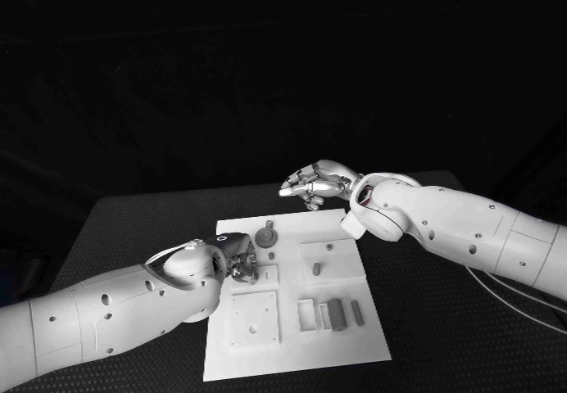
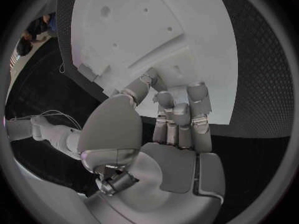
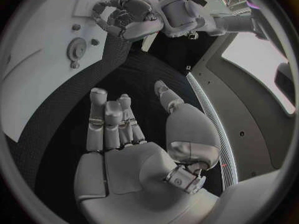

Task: Assemble the parts on the task board

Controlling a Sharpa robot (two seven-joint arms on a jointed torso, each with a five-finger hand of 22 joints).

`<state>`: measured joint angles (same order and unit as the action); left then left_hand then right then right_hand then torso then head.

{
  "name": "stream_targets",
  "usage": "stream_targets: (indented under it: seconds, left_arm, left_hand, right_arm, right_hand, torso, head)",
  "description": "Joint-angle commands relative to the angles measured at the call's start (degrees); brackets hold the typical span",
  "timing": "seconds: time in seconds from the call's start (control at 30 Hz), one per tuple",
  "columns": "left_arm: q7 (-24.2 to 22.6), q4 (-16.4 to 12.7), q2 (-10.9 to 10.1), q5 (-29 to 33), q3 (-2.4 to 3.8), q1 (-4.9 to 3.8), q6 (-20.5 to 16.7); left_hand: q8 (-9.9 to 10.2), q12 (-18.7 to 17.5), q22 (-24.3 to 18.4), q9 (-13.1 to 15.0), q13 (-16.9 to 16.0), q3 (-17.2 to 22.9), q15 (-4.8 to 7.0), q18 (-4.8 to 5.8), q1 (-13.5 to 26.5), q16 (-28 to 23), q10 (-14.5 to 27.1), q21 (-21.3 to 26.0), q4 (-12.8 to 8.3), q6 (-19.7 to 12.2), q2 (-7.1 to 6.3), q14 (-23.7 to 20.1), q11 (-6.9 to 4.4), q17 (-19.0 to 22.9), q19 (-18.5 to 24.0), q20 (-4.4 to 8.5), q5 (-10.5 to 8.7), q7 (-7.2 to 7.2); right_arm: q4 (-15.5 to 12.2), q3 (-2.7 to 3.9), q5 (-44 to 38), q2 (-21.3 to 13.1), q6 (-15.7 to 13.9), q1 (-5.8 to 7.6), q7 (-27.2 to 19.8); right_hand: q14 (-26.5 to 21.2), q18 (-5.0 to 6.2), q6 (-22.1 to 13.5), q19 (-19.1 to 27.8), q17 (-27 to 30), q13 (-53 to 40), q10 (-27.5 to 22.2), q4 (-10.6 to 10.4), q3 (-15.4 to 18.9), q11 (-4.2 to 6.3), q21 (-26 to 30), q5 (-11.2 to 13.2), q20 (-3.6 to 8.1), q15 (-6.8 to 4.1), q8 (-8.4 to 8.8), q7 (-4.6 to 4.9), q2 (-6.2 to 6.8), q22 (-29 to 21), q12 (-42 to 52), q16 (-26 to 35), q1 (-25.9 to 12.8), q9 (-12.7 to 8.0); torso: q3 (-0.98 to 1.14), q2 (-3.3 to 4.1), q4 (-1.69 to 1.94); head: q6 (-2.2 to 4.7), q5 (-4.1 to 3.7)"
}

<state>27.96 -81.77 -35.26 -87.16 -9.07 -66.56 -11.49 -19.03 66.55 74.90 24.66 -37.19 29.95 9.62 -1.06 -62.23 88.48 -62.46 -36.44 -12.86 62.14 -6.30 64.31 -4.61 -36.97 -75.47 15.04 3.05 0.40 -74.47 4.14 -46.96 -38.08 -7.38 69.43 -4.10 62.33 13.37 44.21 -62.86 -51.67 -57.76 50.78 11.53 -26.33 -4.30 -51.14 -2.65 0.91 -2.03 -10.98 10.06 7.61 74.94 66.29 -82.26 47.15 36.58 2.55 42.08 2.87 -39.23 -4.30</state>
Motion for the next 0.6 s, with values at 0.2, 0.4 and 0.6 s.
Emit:
stream_targets:
  seconds: [0.2,0.4,0.6]
  left_arm:
    - [0.5,0.8,0.7,-0.4,-0.11,0.41,1.0]
    - [0.4,1.0,0.8,-0.4,-0.11,0.50,1.0]
    - [0.3,0.9,0.8,-0.4,-0.11,0.50,1.6]
  left_hand:
    - [-6.0,0.0,1.2,7.7,-0.1,2.4,1.02,-1.99,0.0,0.3,-0.5,-0.3,2.7,2.5,0.61,1.3,0.02,-0.1,-0.3,0.28,0.26,1.28]
    - [-6.0,0.0,1.2,7.8,-0.1,2.4,1.04,-1.98,0.0,0.3,-0.5,-0.3,2.7,2.5,0.62,1.3,0.01,-0.1,-0.3,0.28,0.26,1.28]
    - [-6.0,0.0,1.2,7.8,-0.1,2.4,1.04,-1.96,0.1,0.3,-0.6,-0.3,2.7,2.5,0.63,1.4,0.01,-0.1,-0.4,0.28,0.26,1.27]
  right_arm:
    - [-0.1,0.03,-0.4,0.0,0.7,-0.03,-0.3]
    - [-0.1,0.03,-0.4,0.0,0.8,-0.03,-0.2]
    - [0.0,0.03,-0.4,0.0,0.8,-0.03,-0.2]
  right_hand:
    - [-0.2,1.63,-0.1,-0.3,0.1,0.1,0.2,0.1,0.3,0.35,0.3,-0.1,0.54,-0.26,-0.29,0.35,-0.36,0.6,0.4,-0.2,-0.1,0.1]
    - [-0.2,1.63,-0.1,-0.3,0.1,0.1,0.2,0.1,0.3,0.35,0.3,-0.1,0.54,-0.26,-0.28,0.35,-0.36,0.6,0.4,-0.2,-0.1,0.1]
    - [-0.2,1.63,-0.1,-0.3,0.1,0.1,0.2,0.1,0.3,0.35,0.3,-0.1,0.54,-0.26,-0.28,0.35,-0.37,0.6,0.4,-0.2,-0.1,0.1]
  torso:
    - [-0.03,0.02,0.00]
    - [-0.01,0.00,0.00]
    - [-0.01,0.00,0.00]
  head:
    - [-0.07,-0.05]
    - [-0.07,-0.09]
    - [-0.15,-0.15]
